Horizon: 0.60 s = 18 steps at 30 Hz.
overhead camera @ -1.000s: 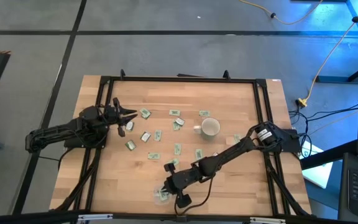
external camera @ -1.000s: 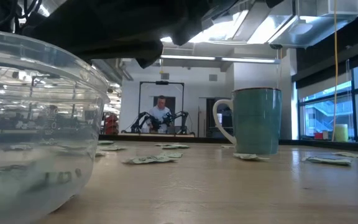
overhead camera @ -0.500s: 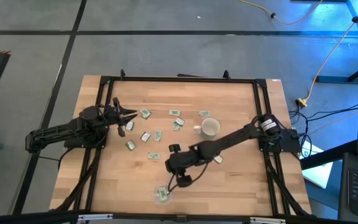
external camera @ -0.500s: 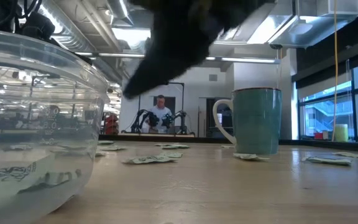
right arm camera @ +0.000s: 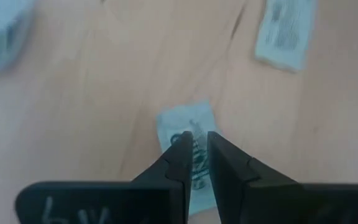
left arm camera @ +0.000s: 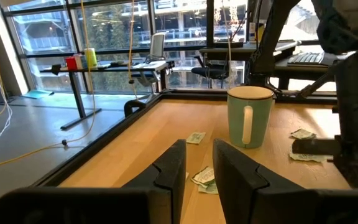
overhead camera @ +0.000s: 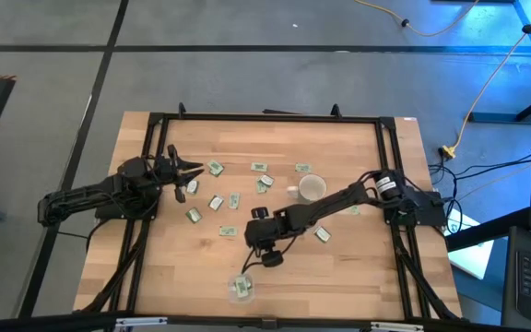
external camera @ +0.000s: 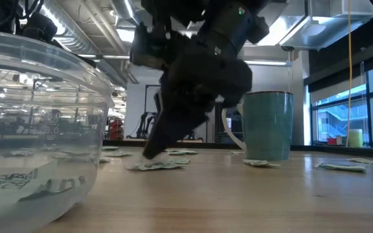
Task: Pick and place Stevia / Truvia into bins
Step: Put the light green stevia packet into the transparent bin
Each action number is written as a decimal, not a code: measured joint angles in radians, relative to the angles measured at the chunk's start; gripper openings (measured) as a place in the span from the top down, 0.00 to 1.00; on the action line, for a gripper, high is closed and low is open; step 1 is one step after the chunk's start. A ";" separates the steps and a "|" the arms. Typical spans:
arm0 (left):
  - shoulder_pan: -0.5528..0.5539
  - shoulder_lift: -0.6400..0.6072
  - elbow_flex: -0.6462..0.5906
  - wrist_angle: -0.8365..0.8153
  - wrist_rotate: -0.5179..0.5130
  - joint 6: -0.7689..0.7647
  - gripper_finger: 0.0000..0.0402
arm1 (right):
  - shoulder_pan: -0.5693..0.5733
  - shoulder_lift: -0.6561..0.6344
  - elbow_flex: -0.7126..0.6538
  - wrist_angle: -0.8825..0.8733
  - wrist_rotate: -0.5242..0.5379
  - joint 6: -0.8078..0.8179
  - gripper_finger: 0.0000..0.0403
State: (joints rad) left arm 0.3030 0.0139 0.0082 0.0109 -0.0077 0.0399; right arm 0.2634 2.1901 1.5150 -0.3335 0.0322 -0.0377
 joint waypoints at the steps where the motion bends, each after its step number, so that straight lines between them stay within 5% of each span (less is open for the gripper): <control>1: 0.000 0.000 0.000 0.000 0.000 0.000 0.81 | 0.000 0.008 0.000 -0.001 0.000 0.000 0.87; 18: 0.000 0.000 0.000 0.000 0.000 0.000 0.81 | 0.000 0.013 0.001 0.004 0.000 0.000 0.87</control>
State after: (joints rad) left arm 0.3028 0.0139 0.0082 0.0109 -0.0076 0.0399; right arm 0.2638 2.2032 1.5158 -0.3294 0.0326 -0.0381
